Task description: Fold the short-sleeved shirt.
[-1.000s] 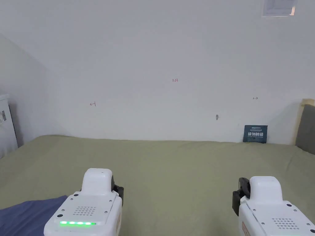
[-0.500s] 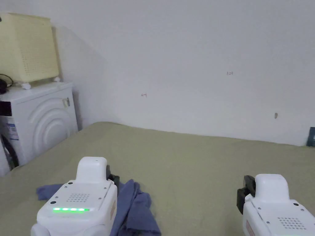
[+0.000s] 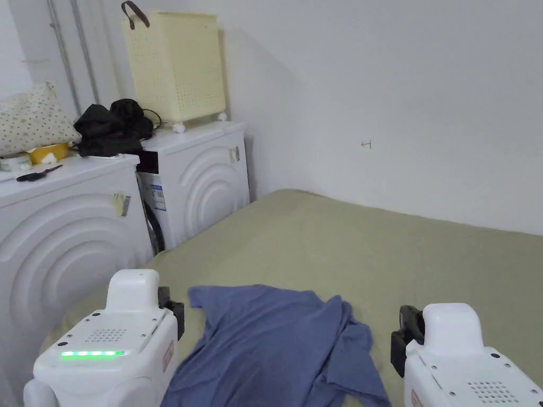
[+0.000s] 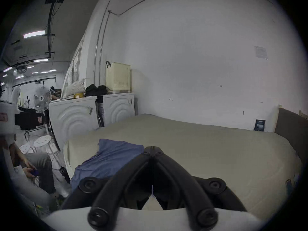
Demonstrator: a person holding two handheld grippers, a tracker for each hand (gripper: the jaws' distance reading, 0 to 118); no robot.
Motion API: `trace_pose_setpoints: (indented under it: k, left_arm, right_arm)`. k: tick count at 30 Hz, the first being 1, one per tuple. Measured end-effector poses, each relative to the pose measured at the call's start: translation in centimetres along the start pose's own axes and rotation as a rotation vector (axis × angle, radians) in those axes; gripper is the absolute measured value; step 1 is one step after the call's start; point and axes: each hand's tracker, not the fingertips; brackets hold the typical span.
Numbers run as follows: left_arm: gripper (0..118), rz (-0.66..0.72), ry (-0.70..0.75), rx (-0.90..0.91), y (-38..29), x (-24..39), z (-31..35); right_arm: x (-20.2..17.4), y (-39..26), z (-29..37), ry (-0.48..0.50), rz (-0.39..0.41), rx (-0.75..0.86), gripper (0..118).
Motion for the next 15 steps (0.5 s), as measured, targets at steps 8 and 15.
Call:
trace_pose_setpoints:
  k: [8,15]
  left_arm:
    - [0,0.005,-0.145,-0.127,-1.6,3.6,-5.5]
    - [0,0.003,-0.298,-0.397,-5.5,8.5,-16.9]
  right_arm:
    - [2.2,-1.2,-1.2,-0.031,-0.025,-0.053,0]
    - [4.4,-3.5,-2.8,-0.066,-0.027,-0.126,1]
